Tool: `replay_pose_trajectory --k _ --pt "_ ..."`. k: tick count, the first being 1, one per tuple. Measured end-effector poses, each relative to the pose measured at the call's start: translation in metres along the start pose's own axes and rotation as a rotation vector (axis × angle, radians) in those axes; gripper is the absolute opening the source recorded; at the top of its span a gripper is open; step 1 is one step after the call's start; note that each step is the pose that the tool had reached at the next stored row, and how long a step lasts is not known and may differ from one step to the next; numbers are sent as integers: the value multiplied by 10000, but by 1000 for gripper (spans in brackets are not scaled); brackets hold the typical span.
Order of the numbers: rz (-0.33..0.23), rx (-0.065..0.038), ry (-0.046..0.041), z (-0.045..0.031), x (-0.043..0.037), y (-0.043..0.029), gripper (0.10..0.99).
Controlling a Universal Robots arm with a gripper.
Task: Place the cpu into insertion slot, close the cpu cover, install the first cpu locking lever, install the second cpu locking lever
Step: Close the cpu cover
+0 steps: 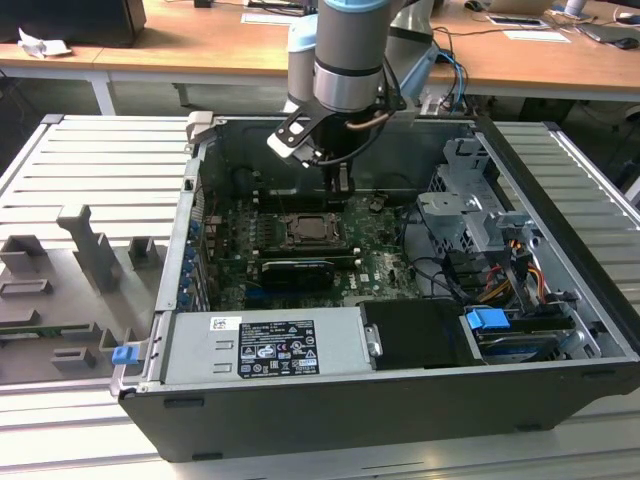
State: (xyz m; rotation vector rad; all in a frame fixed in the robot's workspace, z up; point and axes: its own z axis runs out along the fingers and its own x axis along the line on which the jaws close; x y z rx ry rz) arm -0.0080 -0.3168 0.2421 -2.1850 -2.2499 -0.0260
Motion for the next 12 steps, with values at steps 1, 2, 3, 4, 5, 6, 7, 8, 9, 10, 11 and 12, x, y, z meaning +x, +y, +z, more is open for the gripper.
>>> replay_pose_trajectory --k 1,2,3,4,5,6,7,8,9,10,11,12 --pt "-1 -1 1 1 2 -16 106" --pt "-1 -2 3 2 7 -40 106" --pt "0 -3 5 4 11 -62 106" --pt "0 -2 5 5 14 -86 106" --pt "-2 -2 4 6 17 -111 106" --pt "0 -2 5 12 27 -166 106" --pt "0 -1 3 16 29 -188 106" --pt "-1 0 1 18 30 -199 106" --pt "-2 0 1 19 30 -212 106" --pt "0 -1 3 20 31 -218 106" --pt "-1 -1 3 20 31 -221 106" --pt "-1 -2 4 21 31 -223 106"
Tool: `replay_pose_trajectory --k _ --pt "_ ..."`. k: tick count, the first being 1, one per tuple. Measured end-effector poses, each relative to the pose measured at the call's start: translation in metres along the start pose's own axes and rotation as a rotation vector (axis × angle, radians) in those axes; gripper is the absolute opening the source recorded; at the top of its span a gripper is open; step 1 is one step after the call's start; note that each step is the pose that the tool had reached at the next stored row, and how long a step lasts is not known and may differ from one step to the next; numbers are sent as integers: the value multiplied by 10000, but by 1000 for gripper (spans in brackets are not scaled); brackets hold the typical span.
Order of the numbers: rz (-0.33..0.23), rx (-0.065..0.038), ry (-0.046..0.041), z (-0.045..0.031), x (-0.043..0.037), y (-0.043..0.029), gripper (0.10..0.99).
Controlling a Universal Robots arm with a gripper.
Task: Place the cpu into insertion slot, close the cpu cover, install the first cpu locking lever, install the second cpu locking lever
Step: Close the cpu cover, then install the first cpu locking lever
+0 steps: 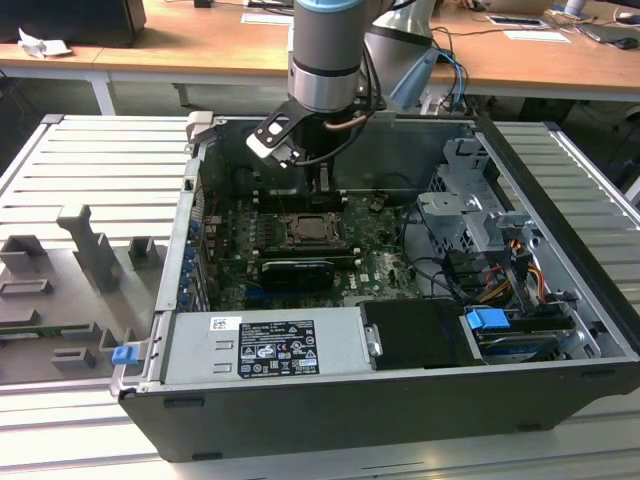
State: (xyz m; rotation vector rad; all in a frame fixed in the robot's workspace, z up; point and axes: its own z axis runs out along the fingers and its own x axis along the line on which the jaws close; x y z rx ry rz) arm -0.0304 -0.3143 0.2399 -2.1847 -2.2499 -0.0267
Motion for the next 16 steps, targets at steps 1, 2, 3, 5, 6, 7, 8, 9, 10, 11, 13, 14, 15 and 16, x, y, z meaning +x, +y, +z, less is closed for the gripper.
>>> replay_pose_trajectory --k 1,2,3,5,6,7,8,9,10,11,13,14,15,16 --pt "1 0 0 0 0 -5 106" --pt "1 1 -1 -1 0 -10 106" --pt "-1 0 -1 0 0 -14 106" --pt "1 0 0 0 0 -21 106" --pt "-1 0 -1 0 0 -21 106" --pt "-2 0 -1 -1 0 -21 106" --pt "-1 0 -1 0 0 -22 106" --pt "0 1 -1 -1 0 -22 106" --pt "1 2 -3 -8 0 -22 106" --pt "1 2 -5 -15 0 -22 106" --pt "0 1 -5 -52 1 -22 106" --pt "1 1 -6 -82 2 -22 106" --pt "0 0 -4 -119 2 -21 106" --pt "1 0 -4 -165 3 -21 106"
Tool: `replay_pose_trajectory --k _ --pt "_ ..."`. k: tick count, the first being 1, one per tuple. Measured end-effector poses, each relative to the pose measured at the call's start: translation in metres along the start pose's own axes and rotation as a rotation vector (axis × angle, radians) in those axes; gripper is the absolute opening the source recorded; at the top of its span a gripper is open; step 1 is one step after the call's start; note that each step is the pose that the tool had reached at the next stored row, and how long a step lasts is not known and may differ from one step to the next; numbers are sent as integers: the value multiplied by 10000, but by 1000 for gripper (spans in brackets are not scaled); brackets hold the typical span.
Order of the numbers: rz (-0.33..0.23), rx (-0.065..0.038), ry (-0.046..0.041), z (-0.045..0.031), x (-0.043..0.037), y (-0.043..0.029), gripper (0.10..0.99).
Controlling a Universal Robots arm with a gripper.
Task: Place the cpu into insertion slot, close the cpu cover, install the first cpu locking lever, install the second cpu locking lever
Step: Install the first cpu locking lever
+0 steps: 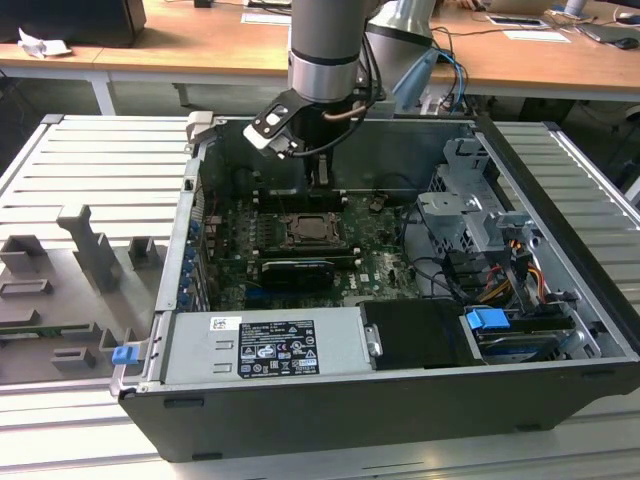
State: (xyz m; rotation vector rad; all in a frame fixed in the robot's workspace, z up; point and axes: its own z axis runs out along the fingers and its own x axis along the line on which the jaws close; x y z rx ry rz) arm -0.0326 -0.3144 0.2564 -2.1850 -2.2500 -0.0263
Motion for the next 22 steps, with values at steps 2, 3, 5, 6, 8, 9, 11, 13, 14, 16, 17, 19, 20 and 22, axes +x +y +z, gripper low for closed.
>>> replay_pose_trajectory --k 2,3,5,6,8,9,11,13,14,16,17,19,20,22 --pt "-1 -5 -10 -115 2 1 106" --pt "-1 -10 -16 -206 3 1 106" --pt "-247 -11 -18 -219 4 -1 106" --pt "-494 -6 -17 -220 4 0 106" --pt "-918 1 -15 -219 3 -1 106" --pt "-1207 5 -12 -219 3 -1 106" --pt "-1612 10 -8 -218 3 0 106" --pt "-2032 16 -4 -218 3 0 106" --pt "-2090 17 -4 -218 3 0 106" --pt "-2303 20 -1 -217 3 -1 106" --pt "-2386 21 -1 -217 3 -2 106" --pt "-2595 24 1 -217 3 -2 106" --pt "-2720 26 3 -217 3 -2 106" --pt "-2995 30 5 -217 3 -3 106"
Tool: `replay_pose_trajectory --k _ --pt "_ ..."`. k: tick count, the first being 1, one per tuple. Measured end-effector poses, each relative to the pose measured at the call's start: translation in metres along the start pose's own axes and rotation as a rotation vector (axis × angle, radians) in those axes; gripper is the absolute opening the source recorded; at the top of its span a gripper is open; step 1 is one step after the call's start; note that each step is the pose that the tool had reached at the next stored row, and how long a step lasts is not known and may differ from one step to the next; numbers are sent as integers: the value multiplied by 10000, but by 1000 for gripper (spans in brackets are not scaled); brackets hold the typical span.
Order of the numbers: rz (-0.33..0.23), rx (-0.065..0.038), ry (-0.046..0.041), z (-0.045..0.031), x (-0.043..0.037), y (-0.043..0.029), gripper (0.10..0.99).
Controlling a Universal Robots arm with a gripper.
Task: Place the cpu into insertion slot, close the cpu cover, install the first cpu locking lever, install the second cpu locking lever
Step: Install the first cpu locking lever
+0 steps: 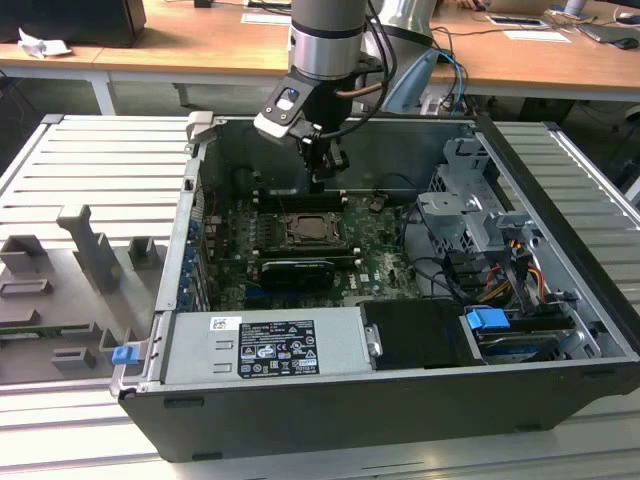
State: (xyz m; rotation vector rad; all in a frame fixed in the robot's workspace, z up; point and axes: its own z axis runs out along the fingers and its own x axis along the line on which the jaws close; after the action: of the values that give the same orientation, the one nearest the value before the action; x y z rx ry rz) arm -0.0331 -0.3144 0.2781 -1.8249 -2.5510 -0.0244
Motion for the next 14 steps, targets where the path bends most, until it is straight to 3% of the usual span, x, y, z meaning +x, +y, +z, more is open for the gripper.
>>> replay_pose_trajectory --k 5,14 --pt "-572 7 6 0 0 0 106" --pt "-2162 28 21 0 0 0 106"
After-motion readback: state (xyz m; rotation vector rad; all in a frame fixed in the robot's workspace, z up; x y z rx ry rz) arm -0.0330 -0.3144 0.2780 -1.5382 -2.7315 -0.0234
